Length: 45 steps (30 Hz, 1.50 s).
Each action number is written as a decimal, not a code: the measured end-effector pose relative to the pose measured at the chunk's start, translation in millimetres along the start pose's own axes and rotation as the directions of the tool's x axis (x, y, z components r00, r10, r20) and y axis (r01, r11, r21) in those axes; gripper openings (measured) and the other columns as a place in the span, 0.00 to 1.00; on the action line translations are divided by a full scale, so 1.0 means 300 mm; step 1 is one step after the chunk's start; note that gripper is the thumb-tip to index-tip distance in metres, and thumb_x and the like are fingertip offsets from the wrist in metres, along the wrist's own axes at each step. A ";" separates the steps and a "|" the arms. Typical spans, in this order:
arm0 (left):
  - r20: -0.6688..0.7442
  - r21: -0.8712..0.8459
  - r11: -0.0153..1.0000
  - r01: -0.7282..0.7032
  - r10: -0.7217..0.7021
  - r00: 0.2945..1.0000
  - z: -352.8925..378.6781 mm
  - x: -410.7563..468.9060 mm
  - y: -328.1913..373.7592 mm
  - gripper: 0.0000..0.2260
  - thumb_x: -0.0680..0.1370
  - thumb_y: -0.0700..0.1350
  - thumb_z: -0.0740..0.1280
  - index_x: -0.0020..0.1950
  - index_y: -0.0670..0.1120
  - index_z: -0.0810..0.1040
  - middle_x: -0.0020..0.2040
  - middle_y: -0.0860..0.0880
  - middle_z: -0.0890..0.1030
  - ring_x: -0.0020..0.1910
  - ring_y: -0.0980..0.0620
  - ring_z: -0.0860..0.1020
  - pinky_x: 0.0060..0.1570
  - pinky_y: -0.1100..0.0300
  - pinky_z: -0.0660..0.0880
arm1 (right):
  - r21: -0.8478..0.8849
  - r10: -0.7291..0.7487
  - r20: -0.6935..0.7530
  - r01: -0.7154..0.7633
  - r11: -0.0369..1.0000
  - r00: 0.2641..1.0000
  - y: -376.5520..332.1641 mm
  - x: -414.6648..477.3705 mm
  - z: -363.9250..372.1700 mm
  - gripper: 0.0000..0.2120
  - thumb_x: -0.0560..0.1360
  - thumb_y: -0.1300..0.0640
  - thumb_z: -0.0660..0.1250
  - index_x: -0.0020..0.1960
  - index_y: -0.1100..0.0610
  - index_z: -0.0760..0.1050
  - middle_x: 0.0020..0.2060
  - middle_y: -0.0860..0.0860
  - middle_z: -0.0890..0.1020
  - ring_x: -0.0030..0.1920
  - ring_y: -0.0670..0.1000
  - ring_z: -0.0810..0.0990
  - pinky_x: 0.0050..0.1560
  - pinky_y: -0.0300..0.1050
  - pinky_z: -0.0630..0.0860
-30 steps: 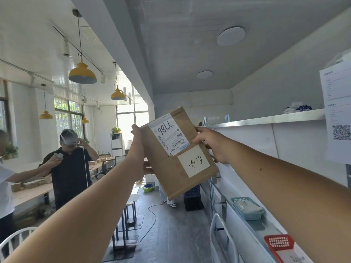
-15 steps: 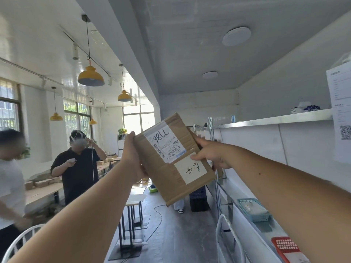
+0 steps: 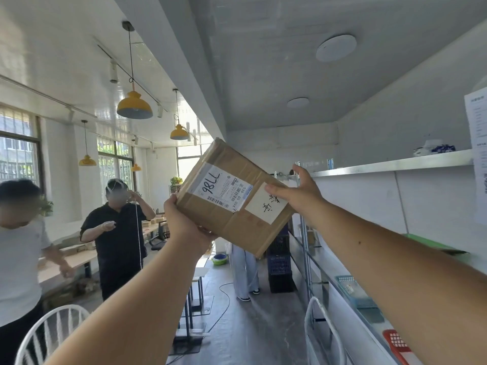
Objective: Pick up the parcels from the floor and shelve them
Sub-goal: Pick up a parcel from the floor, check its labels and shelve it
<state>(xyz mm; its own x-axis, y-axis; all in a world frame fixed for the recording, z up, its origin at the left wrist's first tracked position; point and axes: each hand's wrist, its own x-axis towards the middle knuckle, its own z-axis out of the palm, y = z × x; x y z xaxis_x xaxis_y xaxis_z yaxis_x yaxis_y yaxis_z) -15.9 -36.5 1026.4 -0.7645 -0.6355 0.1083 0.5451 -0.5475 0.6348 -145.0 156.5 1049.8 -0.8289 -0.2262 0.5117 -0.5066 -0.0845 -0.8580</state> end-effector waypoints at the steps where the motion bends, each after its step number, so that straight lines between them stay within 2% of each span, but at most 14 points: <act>1: 0.002 -0.031 1.000 0.003 -0.003 1.000 0.000 0.002 -0.007 0.22 0.78 0.67 0.60 0.56 0.52 0.83 0.60 0.44 0.86 0.59 0.38 0.83 0.63 0.29 0.74 | 0.051 0.032 -0.006 -0.032 0.998 0.999 -0.003 -0.007 0.006 0.69 0.51 0.35 0.88 0.83 0.41 0.56 0.80 0.51 0.68 0.69 0.58 0.79 0.66 0.60 0.80; 3: 0.006 -0.088 0.996 0.011 -0.011 1.000 0.005 0.001 -0.018 0.24 0.78 0.68 0.60 0.57 0.52 0.83 0.60 0.43 0.86 0.59 0.37 0.83 0.63 0.28 0.74 | 0.155 0.078 -0.005 -0.076 0.985 0.997 0.016 0.010 0.007 0.79 0.39 0.31 0.87 0.83 0.37 0.52 0.77 0.51 0.72 0.68 0.59 0.81 0.68 0.69 0.77; 6: 0.014 -0.157 0.987 0.032 -0.031 0.999 0.012 0.000 -0.026 0.25 0.77 0.68 0.61 0.60 0.52 0.84 0.61 0.42 0.86 0.60 0.35 0.83 0.62 0.27 0.75 | 0.335 0.135 0.018 -0.133 0.933 0.991 0.039 0.025 0.016 0.75 0.43 0.38 0.90 0.83 0.42 0.55 0.67 0.51 0.82 0.63 0.57 0.85 0.67 0.70 0.77; 11: 0.051 -0.218 0.975 0.044 -0.034 0.998 0.034 -0.021 -0.038 0.23 0.77 0.66 0.62 0.57 0.51 0.84 0.63 0.41 0.84 0.61 0.34 0.82 0.61 0.28 0.76 | 0.356 0.167 0.094 -0.190 0.915 0.982 0.021 -0.025 0.037 0.27 0.72 0.54 0.81 0.67 0.51 0.75 0.54 0.51 0.87 0.52 0.53 0.87 0.54 0.57 0.84; 14: 0.067 -0.228 0.973 0.038 -0.023 0.997 0.049 -0.052 -0.044 0.22 0.79 0.65 0.60 0.52 0.49 0.84 0.63 0.39 0.82 0.62 0.34 0.81 0.63 0.27 0.75 | 0.307 0.205 0.163 -0.247 0.919 0.965 0.025 -0.021 0.038 0.16 0.76 0.54 0.78 0.60 0.48 0.77 0.53 0.50 0.86 0.51 0.52 0.84 0.57 0.61 0.81; 16: 0.079 -0.233 0.972 0.011 0.008 0.997 0.049 -0.062 -0.047 0.24 0.81 0.61 0.58 0.41 0.52 0.88 0.62 0.40 0.82 0.62 0.33 0.80 0.64 0.26 0.74 | 0.272 0.232 0.174 -0.274 0.922 0.957 0.027 -0.014 0.036 0.19 0.75 0.53 0.79 0.62 0.46 0.77 0.61 0.52 0.84 0.57 0.55 0.82 0.62 0.68 0.78; 19: 0.154 -0.260 0.966 0.012 0.029 0.988 0.046 -0.069 -0.046 0.31 0.84 0.55 0.54 0.26 0.55 0.86 0.61 0.40 0.82 0.64 0.32 0.79 0.64 0.25 0.73 | 0.109 0.313 0.249 -0.348 0.931 0.916 0.033 -0.015 0.036 0.36 0.69 0.46 0.81 0.74 0.42 0.71 0.75 0.52 0.74 0.75 0.62 0.70 0.68 0.83 0.64; 21: 0.195 -0.243 0.969 0.040 0.008 0.981 0.046 -0.084 -0.039 0.33 0.84 0.52 0.53 0.24 0.56 0.85 0.58 0.40 0.81 0.64 0.32 0.79 0.65 0.25 0.73 | 0.099 0.359 0.305 -0.404 0.909 0.882 0.044 -0.022 0.037 0.44 0.68 0.44 0.82 0.80 0.43 0.66 0.80 0.54 0.66 0.78 0.65 0.66 0.64 0.81 0.69; 25: 0.094 -0.153 0.987 0.056 -0.042 0.995 0.010 -0.054 -0.035 0.23 0.82 0.51 0.56 0.43 0.48 0.89 0.60 0.37 0.84 0.60 0.31 0.82 0.61 0.24 0.75 | 0.227 0.370 0.353 -0.462 0.857 0.859 0.059 -0.029 0.052 0.36 0.69 0.50 0.83 0.73 0.48 0.73 0.76 0.57 0.72 0.66 0.68 0.79 0.48 0.65 0.86; 30: -0.095 0.181 0.983 -0.010 0.028 0.995 -0.013 -0.025 -0.005 0.16 0.83 0.51 0.58 0.62 0.50 0.82 0.60 0.43 0.85 0.58 0.40 0.85 0.65 0.37 0.79 | 0.378 0.265 0.211 -0.328 0.865 0.941 0.050 -0.020 0.046 0.30 0.71 0.58 0.82 0.69 0.48 0.76 0.65 0.56 0.81 0.62 0.64 0.82 0.48 0.61 0.87; 33: -0.080 0.344 0.937 -0.064 0.097 0.992 -0.018 -0.001 0.019 0.23 0.85 0.43 0.54 0.79 0.58 0.68 0.59 0.48 0.81 0.59 0.45 0.80 0.71 0.39 0.72 | 0.423 0.221 0.197 -0.286 0.860 0.955 0.036 -0.008 0.021 0.29 0.73 0.62 0.80 0.70 0.51 0.74 0.63 0.57 0.83 0.58 0.65 0.84 0.51 0.64 0.86; 37: 0.072 0.575 0.796 -0.187 0.178 0.981 -0.029 0.028 0.044 0.33 0.83 0.33 0.52 0.81 0.62 0.62 0.67 0.44 0.80 0.62 0.43 0.77 0.60 0.44 0.73 | 0.433 0.183 0.173 -0.241 0.868 0.968 0.020 0.000 -0.007 0.24 0.74 0.64 0.79 0.67 0.56 0.75 0.60 0.58 0.84 0.56 0.63 0.85 0.48 0.63 0.85; 42: 0.390 0.682 0.564 -0.465 0.257 0.884 -0.059 0.059 0.100 0.57 0.72 0.22 0.72 0.85 0.62 0.45 0.81 0.46 0.64 0.68 0.41 0.76 0.31 0.63 0.81 | 0.450 0.191 0.099 -0.215 0.867 0.977 0.007 0.000 -0.035 0.25 0.73 0.64 0.79 0.67 0.58 0.76 0.58 0.59 0.84 0.56 0.63 0.85 0.48 0.66 0.86; 45: 0.503 0.706 0.406 -0.580 0.288 0.815 -0.058 0.066 0.127 0.63 0.68 0.28 0.80 0.85 0.61 0.41 0.81 0.49 0.62 0.66 0.47 0.74 0.33 0.70 0.78 | 0.455 0.157 0.097 -0.185 0.871 0.983 -0.011 0.002 -0.054 0.19 0.74 0.63 0.79 0.62 0.59 0.78 0.57 0.60 0.85 0.53 0.61 0.86 0.50 0.67 0.85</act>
<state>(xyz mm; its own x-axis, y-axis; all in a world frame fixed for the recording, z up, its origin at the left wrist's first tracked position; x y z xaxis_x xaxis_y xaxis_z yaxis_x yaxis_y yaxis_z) -4.2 -79.4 1039.4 -0.6387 -0.4019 0.6562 0.4215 0.5307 0.7353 -147.8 172.4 1053.6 -0.8712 -0.3300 0.3635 -0.1804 -0.4735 -0.8621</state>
